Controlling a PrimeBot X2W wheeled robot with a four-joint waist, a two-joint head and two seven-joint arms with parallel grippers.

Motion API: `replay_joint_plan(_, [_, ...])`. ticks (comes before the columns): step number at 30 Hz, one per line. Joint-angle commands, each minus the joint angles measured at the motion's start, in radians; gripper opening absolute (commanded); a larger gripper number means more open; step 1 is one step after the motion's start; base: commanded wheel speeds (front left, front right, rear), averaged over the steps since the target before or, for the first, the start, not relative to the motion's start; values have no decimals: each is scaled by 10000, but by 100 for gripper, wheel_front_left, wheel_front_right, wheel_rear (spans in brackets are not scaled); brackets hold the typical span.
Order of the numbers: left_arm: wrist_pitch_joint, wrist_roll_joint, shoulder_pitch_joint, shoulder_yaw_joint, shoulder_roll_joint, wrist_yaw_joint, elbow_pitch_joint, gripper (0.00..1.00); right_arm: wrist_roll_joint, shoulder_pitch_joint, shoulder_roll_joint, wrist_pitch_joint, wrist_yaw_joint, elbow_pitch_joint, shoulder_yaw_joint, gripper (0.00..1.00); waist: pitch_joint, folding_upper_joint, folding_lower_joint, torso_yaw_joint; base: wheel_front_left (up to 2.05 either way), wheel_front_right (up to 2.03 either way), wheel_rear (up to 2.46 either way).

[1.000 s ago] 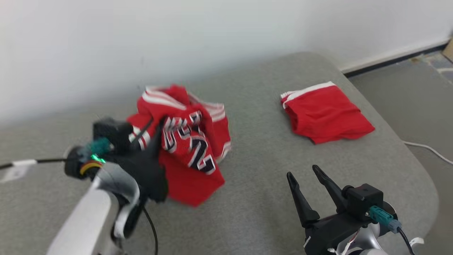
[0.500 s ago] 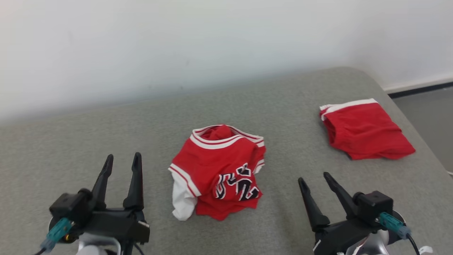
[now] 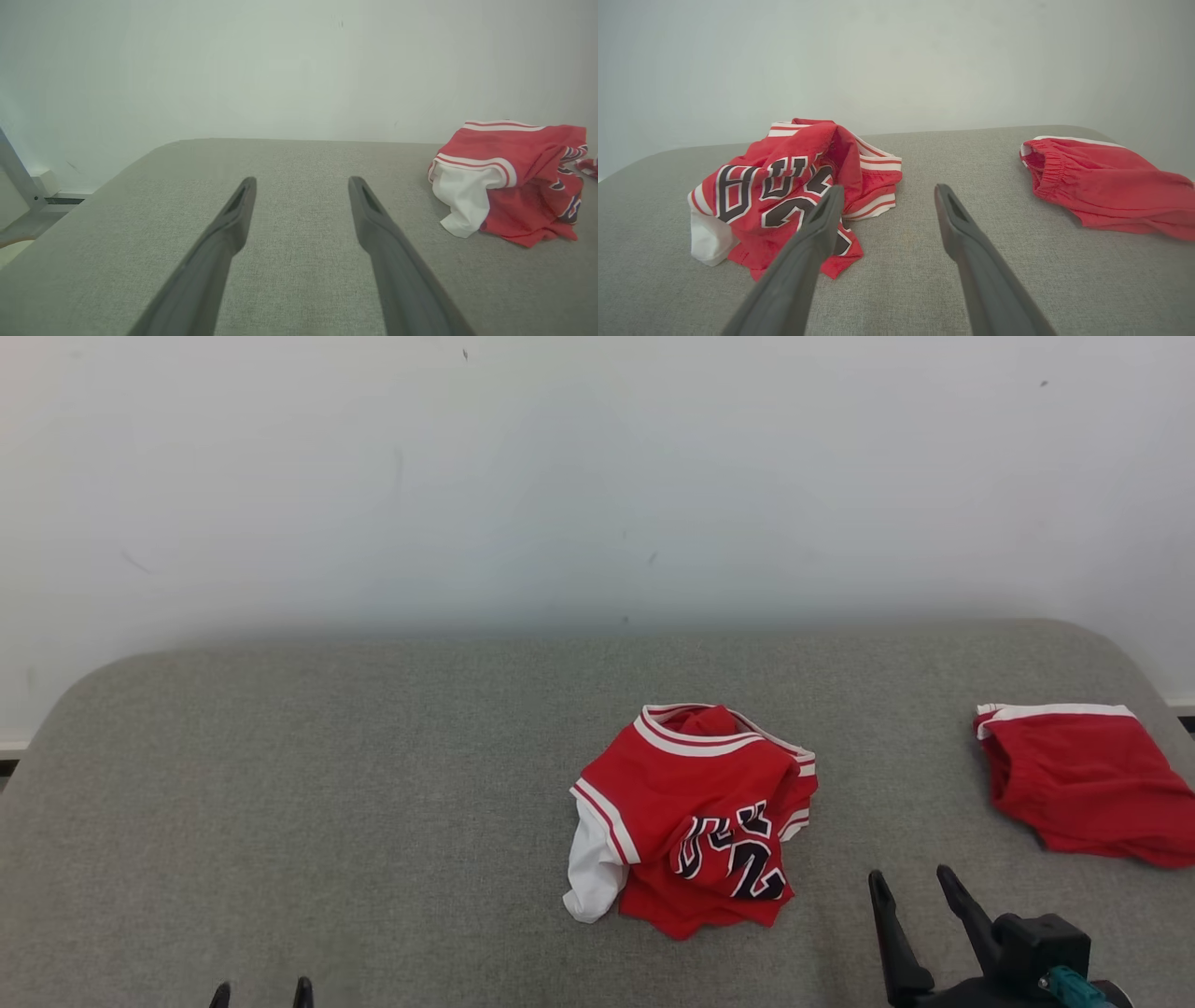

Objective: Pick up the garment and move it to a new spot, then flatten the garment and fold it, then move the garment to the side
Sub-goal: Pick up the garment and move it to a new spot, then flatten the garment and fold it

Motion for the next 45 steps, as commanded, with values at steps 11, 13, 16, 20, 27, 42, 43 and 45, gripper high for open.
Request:
replay_joint_plan(11, [630, -415, 399, 374, 111, 315, 300, 100, -365, 332, 75, 544, -25, 46, -257, 100, -122, 1, 1, -86, 0, 0, 0])
replay_joint_plan(13, [722, -463, 440, 374, 137, 350, 205, 100, -345, 339, 86, 607, -25, -46, -258, 100, -88, 1, 1, -106, 0, 0, 0])
replay_joint_plan(16, [768, -490, 467, 323, 121, 364, 100, 100, -296, 360, 97, 658, -25, -106, -252, 100, -55, 1, 1, -106, 0, 0, 0])
replay_joint_plan(20, [951, -579, 420, 185, 98, 351, -24, 100, -212, 288, 114, 706, -25, -132, -88, 100, 13, 1, 1, -117, 0, 0, 0])
replay_joint_plan(27, [1203, -714, 431, 140, 153, 454, -260, 100, -147, 248, 134, 780, -25, -136, 79, 100, 57, 1, 1, -167, 0, 0, 0])
replay_joint_plan(42, [3877, -2592, -4280, -746, 31, -859, 2575, 100, 113, -364, -47, 975, -25, -478, 764, 100, 1521, 1, 1, -2829, 0, 0, 0])
replay_joint_plan(43, [3921, -2794, -4430, -733, -58, -890, 2767, 100, 144, -384, -53, 966, -25, -462, 792, 100, 1583, 1, 1, -2950, 0, 0, 0])
replay_joint_plan(45, [3931, -3004, -4770, -637, -175, -919, 3103, 100, 163, -446, -67, 931, -25, -446, 826, 100, 1671, 1, 1, -3147, 0, 0, 0])
